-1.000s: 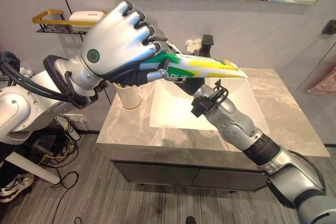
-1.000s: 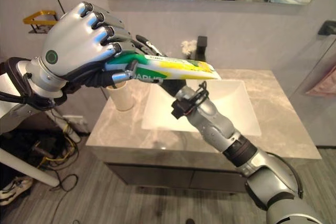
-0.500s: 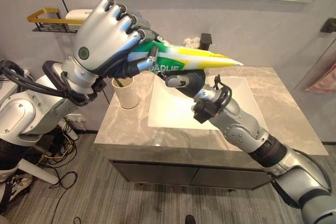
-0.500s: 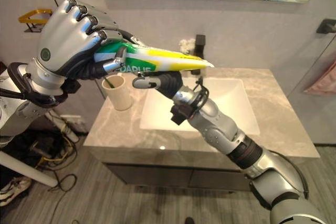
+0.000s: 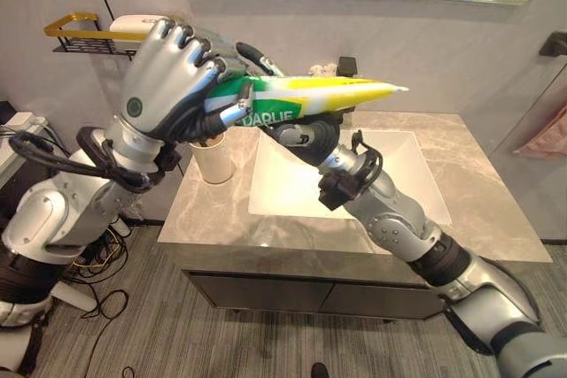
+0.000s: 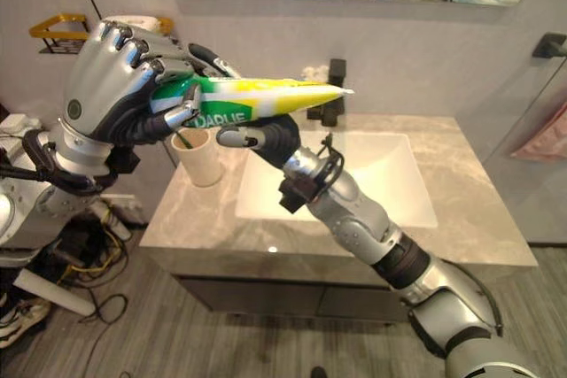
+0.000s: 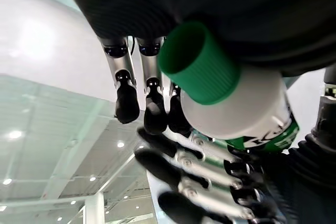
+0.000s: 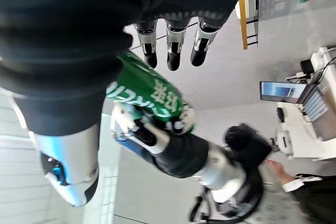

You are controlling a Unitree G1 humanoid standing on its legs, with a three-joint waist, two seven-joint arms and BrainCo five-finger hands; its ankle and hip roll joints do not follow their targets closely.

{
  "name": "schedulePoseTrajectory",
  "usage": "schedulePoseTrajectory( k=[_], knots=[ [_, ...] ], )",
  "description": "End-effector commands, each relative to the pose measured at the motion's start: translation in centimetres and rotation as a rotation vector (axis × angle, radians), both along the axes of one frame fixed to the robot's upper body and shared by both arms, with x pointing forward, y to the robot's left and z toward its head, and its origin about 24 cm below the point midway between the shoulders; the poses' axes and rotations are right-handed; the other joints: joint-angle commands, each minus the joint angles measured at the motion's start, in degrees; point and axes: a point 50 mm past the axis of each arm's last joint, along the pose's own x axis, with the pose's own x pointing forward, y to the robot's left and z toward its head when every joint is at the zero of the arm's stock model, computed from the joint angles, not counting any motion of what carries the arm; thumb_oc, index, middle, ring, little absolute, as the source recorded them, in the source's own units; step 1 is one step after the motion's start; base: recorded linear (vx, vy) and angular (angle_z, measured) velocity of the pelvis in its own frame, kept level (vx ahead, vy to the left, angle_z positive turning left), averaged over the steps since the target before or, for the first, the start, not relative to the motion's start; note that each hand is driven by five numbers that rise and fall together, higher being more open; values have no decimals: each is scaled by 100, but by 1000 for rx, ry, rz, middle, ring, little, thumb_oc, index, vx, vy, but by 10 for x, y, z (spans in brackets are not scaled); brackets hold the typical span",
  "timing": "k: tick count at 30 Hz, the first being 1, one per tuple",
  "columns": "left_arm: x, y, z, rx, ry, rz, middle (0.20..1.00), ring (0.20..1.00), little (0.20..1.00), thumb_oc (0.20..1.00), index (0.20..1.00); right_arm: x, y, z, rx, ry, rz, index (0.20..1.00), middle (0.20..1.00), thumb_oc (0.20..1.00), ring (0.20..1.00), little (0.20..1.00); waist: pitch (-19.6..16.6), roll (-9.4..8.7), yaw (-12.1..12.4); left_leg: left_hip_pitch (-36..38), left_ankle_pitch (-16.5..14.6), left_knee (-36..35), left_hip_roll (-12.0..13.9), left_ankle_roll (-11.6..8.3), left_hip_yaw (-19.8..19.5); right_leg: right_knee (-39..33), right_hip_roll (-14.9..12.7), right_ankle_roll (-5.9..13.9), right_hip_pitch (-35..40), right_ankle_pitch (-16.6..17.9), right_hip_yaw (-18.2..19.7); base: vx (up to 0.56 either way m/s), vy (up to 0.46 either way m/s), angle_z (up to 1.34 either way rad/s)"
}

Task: Put brush and paste in cup on sink, flatten towel.

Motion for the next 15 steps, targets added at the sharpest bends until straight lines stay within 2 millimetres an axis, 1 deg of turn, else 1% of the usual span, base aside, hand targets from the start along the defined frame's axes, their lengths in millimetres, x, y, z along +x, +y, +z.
schedulePoseTrajectory(
  k=[1,2,3,4,5,7,8,9,10,11,13,14,15],
  knots=[
    [10,16,16,-57,18,81,200,200,200,200,200,-16,-11,52,226,-156,19,1000,1000,1000,1000,1000,-198,-185,29,281,-321,165,-124,-122,188,39,-351,461,292,-204,-236,0,0,0],
    [7,14,19,-84,6,54,200,200,200,200,200,-19,-12,54,281,-140,41,1000,1000,1000,1000,1000,-190,-176,23,285,-324,159,-124,-116,189,39,-345,459,287,-201,-221,0,0,0],
    [7,14,19,-93,8,46,200,200,200,200,200,-19,-11,54,298,-128,46,1000,1000,1000,1000,1000,-186,-170,16,287,-326,161,-126,-114,189,39,-342,457,285,-202,-217,0,0,0],
    [-2,8,16,-99,-8,1,200,200,200,200,200,-20,-17,55,331,-132,32,1000,1000,1000,1000,1000,-177,-181,34,291,-333,160,-127,-112,180,39,-340,453,289,-212,-217,0,0,0],
    [-5,9,12,-98,-1,4,200,200,200,200,200,-20,-20,53,354,-128,17,1000,1000,1000,1000,1000,-180,-177,30,298,-340,160,-125,-112,180,39,-340,451,292,-216,-215,0,0,0],
    [0,10,2,-89,59,19,200,200,200,200,200,-19,-19,53,343,-128,-17,1000,1000,1000,1000,1000,-181,-187,36,295,-343,166,-124,-102,169,39,-341,448,299,-219,-228,0,0,0],
    [3,9,1,-121,65,10,200,200,200,200,200,-20,-13,52,321,-120,-1,1000,1000,1000,1000,1000,-183,-199,44,285,-343,171,-126,-97,160,39,-342,445,299,-219,-232,0,0,0],
    [13,13,-5,-190,96,26,200,200,200,200,200,-20,-11,51,320,-116,16,1000,1000,1000,1000,1000,-183,-199,22,299,-341,164,-125,-104,169,39,-335,444,306,-224,-223,0,0,0],
    [13,13,-5,-190,96,25,200,200,200,200,200,-20,-11,51,320,-116,16,1000,1000,1000,1000,1000,-181,-199,27,300,-341,163,-125,-104,170,39,-334,443,307,-224,-222,0,0,0],
    [17,13,-5,-153,99,48,200,200,200,200,200,-21,-14,52,347,-118,21,1000,1000,1000,1000,1000,-185,-194,1,314,-346,156,-121,-100,183,39,-335,446,314,-220,-212,0,0,0],
    [21,15,-8,-152,124,55,200,200,200,200,200,-19,-13,49,334,-101,15,1000,1000,1000,1000,1000,-190,-195,3,309,-341,152,-122,-99,183,39,-335,447,304,-219,-205,5,6,-4],
    [26,35,-7,-172,130,129,200,200,200,200,200,-18,-13,50,341,-96,18,1000,1000,1000,1000,1000,-191,-183,25,314,-335,146,-126,-100,184,39,-334,451,301,-218,-203,0,9,-5],
    [26,35,-7,-172,129,131,200,200,200,200,200,-18,-13,50,341,-96,19,1000,1000,1000,1000,1000,-192,-183,18,314,-335,146,-126,-99,184,39,-335,451,301,-218,-203,2,13,-6]
  ],
)
